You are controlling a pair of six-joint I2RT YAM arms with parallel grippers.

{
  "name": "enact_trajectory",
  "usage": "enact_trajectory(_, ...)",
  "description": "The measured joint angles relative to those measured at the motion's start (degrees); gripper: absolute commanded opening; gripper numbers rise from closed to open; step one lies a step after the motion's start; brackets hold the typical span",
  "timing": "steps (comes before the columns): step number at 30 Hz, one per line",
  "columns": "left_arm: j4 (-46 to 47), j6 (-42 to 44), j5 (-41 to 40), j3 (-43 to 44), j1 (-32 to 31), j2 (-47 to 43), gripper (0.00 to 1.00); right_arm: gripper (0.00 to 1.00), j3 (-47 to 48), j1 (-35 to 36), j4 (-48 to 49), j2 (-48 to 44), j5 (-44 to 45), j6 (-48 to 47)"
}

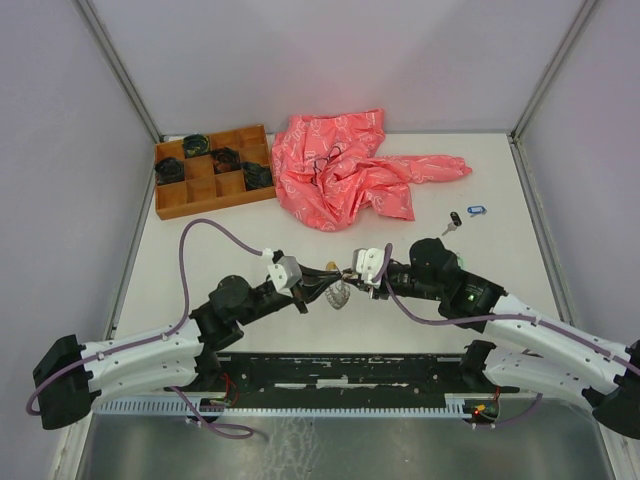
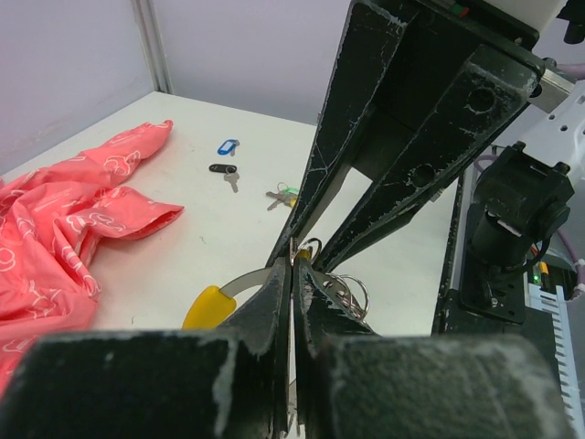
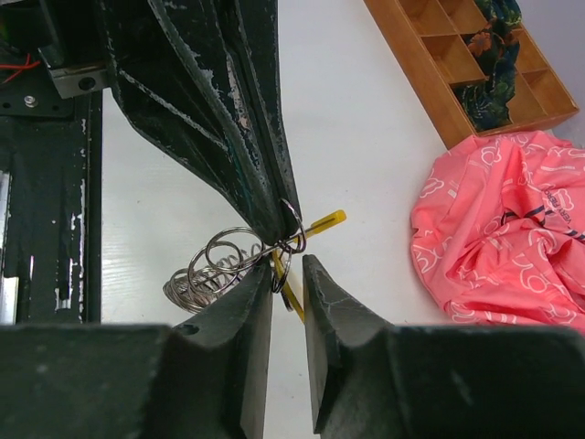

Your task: Put the keys on the keyring

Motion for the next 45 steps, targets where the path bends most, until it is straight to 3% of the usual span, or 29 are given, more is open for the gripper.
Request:
enact_trajectory(8,-0.1,0.0,0.0,0.0,0.0,0.3,0.03,0.01,0.6,-0.1,-1.7,0.8,-0.7,-0.9)
enact_trajectory(29,-3.2,0.0,1.6,0.4,0.0,3.0,0.20,0.01,15.1,0.4,-25.7,8.2,-0.3,-14.4)
enact_trajectory(45,-2.3,0.0,4.6,0.4,0.1,5.2,0.25,0.01,16.0,1.5,-28.0,9.5,2.4,-18.1)
